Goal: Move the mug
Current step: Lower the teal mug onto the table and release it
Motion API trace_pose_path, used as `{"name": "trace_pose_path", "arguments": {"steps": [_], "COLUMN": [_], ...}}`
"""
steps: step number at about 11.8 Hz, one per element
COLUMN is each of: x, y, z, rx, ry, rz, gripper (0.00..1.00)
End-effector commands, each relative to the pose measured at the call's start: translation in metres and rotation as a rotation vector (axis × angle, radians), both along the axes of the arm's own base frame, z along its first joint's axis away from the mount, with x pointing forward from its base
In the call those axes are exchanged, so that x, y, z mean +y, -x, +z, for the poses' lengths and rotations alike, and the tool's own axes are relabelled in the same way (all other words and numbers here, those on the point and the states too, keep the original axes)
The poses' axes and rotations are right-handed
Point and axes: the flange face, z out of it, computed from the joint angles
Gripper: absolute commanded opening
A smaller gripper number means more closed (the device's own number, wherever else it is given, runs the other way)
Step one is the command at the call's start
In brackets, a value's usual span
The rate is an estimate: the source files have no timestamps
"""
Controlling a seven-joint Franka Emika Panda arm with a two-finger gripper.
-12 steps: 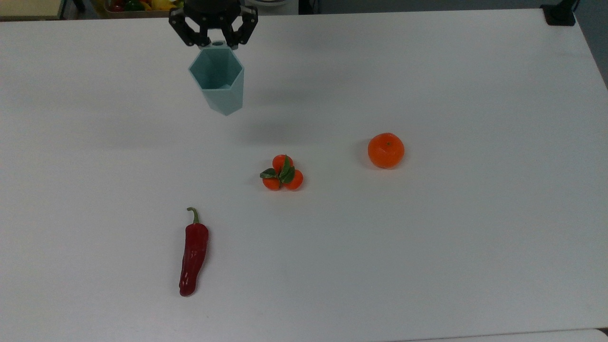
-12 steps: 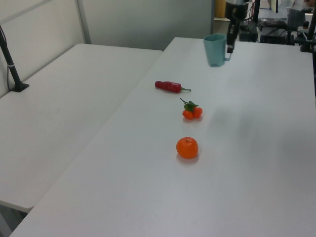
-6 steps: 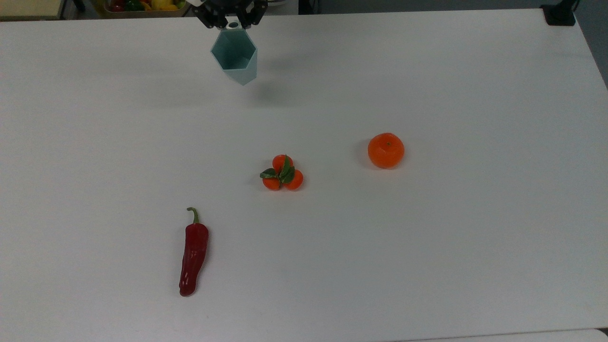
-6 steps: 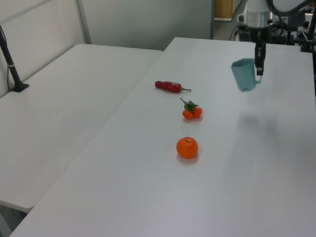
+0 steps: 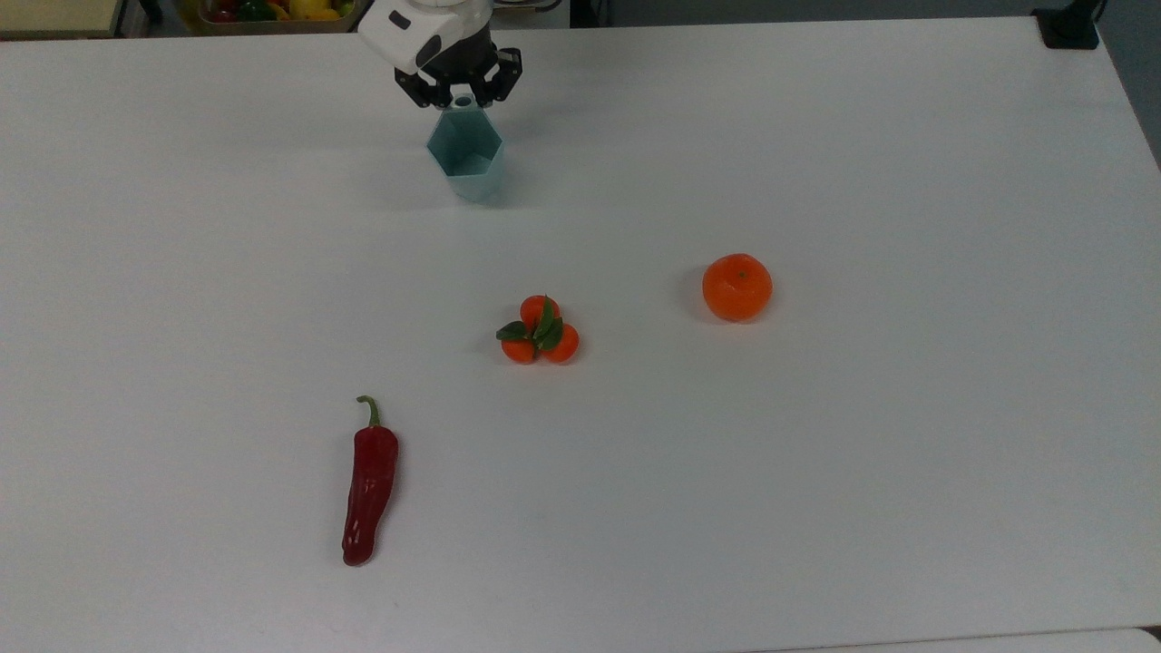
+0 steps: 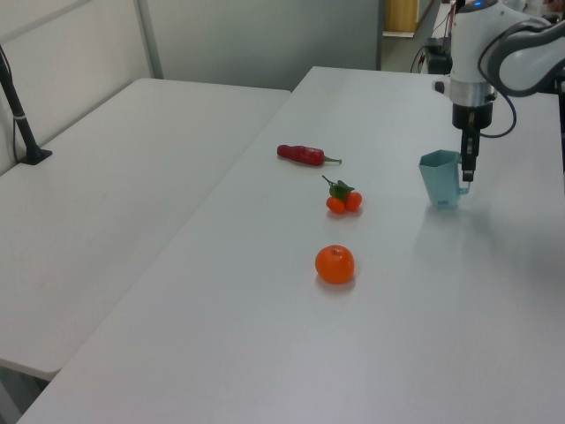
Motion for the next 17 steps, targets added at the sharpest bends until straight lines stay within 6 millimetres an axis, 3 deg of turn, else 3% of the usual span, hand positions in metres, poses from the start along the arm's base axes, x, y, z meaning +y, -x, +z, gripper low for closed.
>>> {"name": "trace_pose_path", "arguments": {"steps": [1, 3, 4, 5, 10, 11, 14, 15, 17], "x": [0.003, 0.003, 0.001, 0.000, -0.001, 0.000, 0.007, 0.008, 0.014], "y": [0.009, 0.012, 0.012, 0.012, 0.014, 0.014, -0.005, -0.012, -0.023], "z": [0.000, -0.010, -0.009, -0.009, -0.004, 0.002, 0.048, 0.072, 0.137], "rx": [-0.055, -0.046, -0.041, -0.038, -0.006, 0.009, 0.015, 0.016, 0.028], "ry": [0.005, 0.005, 0.006, 0.004, 0.006, 0.006, 0.018, 0.012, 0.008], "rz": [0.018, 0.019, 0.011, 0.009, 0.004, -0.006, -0.042, -0.051, -0.071], "gripper": [0.00, 0.00, 0.15, 0.38, 0.82, 0.97, 1.00, 1.00, 1.00]}}
